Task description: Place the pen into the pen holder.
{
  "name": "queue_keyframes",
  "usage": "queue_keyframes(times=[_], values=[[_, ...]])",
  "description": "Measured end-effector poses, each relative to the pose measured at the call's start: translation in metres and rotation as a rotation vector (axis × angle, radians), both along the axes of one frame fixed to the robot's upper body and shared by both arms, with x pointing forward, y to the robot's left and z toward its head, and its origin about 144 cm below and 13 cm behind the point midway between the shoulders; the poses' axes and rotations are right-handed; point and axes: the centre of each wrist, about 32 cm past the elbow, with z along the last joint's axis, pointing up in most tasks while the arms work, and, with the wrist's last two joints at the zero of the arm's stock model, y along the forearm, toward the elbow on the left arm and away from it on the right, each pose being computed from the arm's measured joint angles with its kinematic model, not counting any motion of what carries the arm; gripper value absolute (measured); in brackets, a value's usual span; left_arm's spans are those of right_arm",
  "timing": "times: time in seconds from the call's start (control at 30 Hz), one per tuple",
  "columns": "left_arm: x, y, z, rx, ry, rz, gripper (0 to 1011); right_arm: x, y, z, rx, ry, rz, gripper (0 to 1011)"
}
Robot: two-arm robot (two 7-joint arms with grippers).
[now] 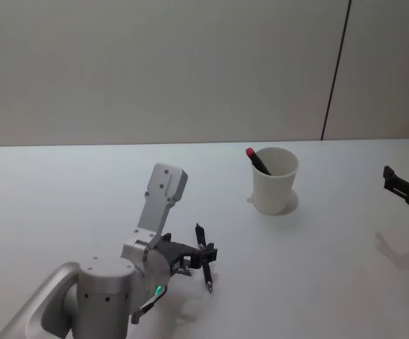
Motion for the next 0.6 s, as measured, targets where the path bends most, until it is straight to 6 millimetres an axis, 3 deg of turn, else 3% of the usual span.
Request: queue_keyframes(times=[0.6], values=[[0.007, -0.012, -0.007, 0.031, 0.044, 0.010, 999, 0.000, 0.000, 0.000, 0.000, 0.000, 0.000, 1002]])
